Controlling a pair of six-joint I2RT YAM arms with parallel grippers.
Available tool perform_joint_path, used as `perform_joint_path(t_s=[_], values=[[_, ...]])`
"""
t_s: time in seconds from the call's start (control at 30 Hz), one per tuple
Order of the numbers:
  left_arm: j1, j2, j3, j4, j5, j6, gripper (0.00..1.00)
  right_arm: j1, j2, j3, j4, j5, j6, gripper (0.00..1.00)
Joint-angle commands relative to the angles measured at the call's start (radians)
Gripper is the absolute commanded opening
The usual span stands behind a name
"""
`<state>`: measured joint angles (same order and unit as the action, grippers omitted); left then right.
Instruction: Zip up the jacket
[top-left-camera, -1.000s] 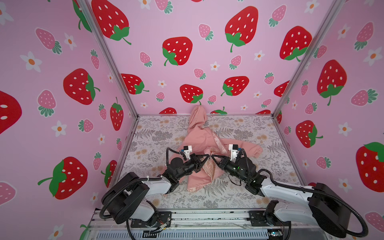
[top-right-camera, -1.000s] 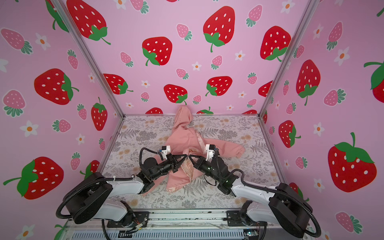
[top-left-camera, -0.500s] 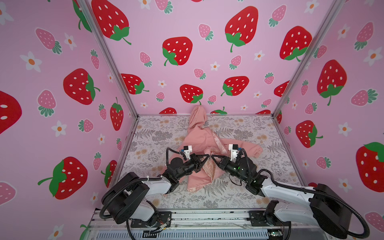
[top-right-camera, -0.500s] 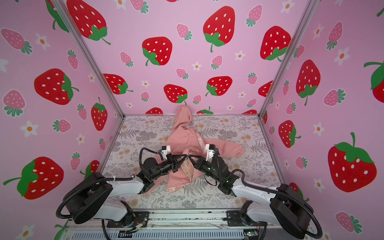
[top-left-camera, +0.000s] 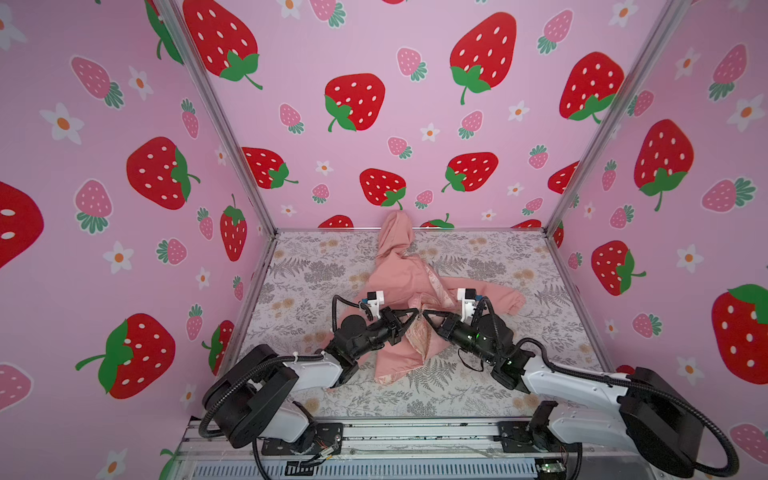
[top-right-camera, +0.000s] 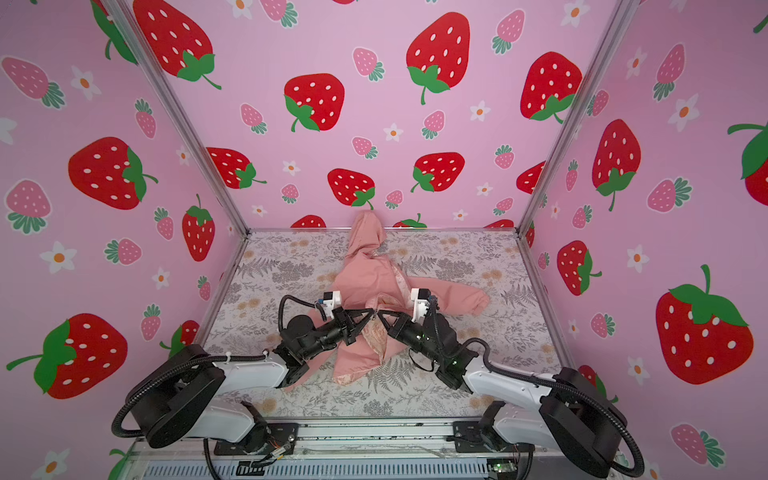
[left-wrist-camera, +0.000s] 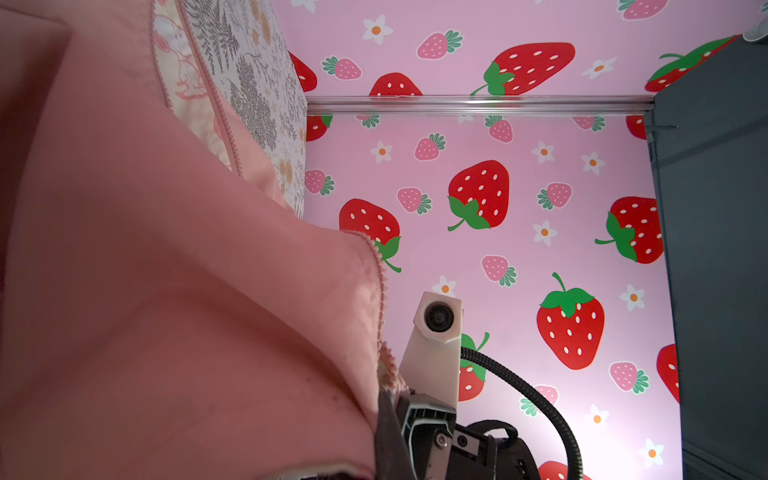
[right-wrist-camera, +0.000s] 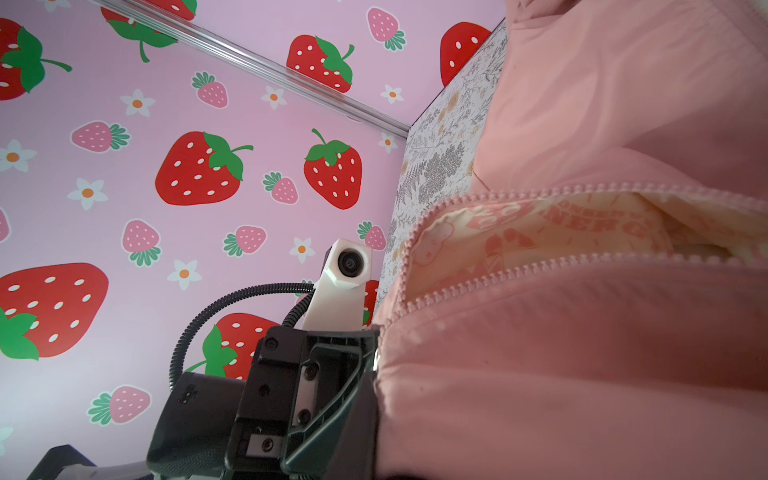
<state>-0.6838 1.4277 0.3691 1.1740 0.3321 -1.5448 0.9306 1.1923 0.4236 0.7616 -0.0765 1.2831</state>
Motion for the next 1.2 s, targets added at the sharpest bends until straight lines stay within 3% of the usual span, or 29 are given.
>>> perform_joint_path(t_s=[0.0, 0.47, 0.73, 1.17], values=[[-0.001, -0.020, 0.013, 0.042, 0.015, -0.010, 0.00, -0.007, 0.011, 0.010, 0.026, -0.010, 0.004, 0.07], [-0.001, -0.021, 0.016, 0.040, 0.022, -0.010, 0.00, -0.013, 0.024, 0.021, 0.030, -0.023, 0.001, 0.11], [-0.002, -0.030, 0.019, 0.043, 0.018, -0.018, 0.00, -0.014, 0.042, 0.027, 0.042, -0.040, 0.001, 0.00], [0.034, -0.045, 0.054, 0.082, 0.017, -0.103, 0.00, 0.005, -0.003, -0.023, 0.067, -0.056, -0.006, 0.00]])
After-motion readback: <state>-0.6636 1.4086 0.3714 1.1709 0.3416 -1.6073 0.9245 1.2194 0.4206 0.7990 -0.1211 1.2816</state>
